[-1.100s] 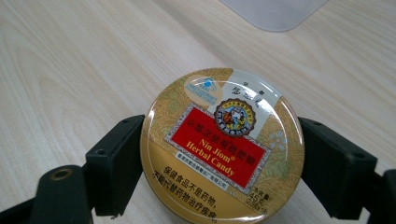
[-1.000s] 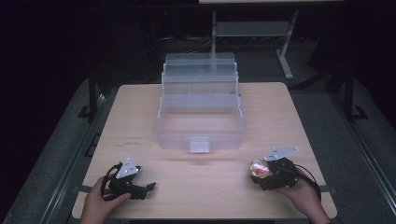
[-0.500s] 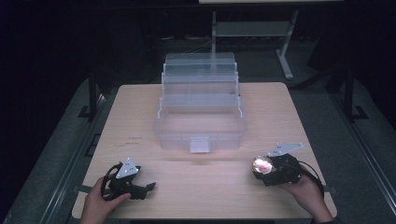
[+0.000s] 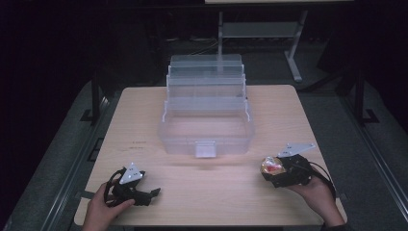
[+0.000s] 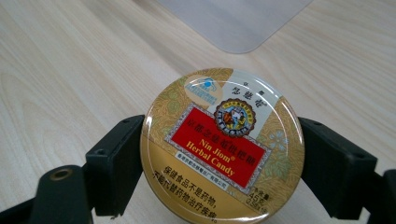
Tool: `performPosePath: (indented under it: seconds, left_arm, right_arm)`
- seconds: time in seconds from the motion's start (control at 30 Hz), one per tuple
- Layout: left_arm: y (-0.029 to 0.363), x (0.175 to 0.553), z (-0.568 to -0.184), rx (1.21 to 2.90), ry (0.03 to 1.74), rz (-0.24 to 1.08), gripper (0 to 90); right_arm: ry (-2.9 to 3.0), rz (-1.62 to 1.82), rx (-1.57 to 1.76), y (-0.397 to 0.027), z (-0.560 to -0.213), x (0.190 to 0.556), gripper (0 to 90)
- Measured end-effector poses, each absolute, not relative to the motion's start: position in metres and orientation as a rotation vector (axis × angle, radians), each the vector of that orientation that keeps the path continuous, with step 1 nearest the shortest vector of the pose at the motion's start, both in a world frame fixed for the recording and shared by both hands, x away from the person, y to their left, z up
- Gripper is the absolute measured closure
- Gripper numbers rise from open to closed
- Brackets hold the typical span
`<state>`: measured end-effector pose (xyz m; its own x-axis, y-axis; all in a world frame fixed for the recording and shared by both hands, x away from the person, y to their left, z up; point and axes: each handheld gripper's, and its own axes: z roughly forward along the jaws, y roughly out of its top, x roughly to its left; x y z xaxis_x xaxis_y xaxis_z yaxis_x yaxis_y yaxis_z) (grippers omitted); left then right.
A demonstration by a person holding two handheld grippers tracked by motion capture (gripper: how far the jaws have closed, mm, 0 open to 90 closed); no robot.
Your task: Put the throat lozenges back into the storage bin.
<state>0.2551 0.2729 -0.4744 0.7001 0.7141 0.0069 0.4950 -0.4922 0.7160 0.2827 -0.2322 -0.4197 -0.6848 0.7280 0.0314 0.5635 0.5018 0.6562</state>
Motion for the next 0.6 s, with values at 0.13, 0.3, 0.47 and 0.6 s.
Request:
performPosePath:
  seconds: [0.13,0.3,0.47,0.6]
  left_arm:
    - [0.273,0.255,-0.474,2.196,0.918,0.395,10.9]
    - [0.273,0.255,-0.474,2.193,0.921,0.395,10.9]
    - [0.273,0.255,-0.474,2.192,0.921,0.395,10.9]
    - [0.273,0.255,-0.474,2.192,0.921,0.395,10.9]
  right_arm:
    - [2.491,0.958,1.101,-0.233,-0.417,0.285,19.5]
    - [2.480,0.966,1.103,-0.234,-0.413,0.288,19.5]
    - [2.474,0.966,1.107,-0.235,-0.409,0.291,19.5]
    - [2.472,0.964,1.109,-0.235,-0.408,0.293,19.5]
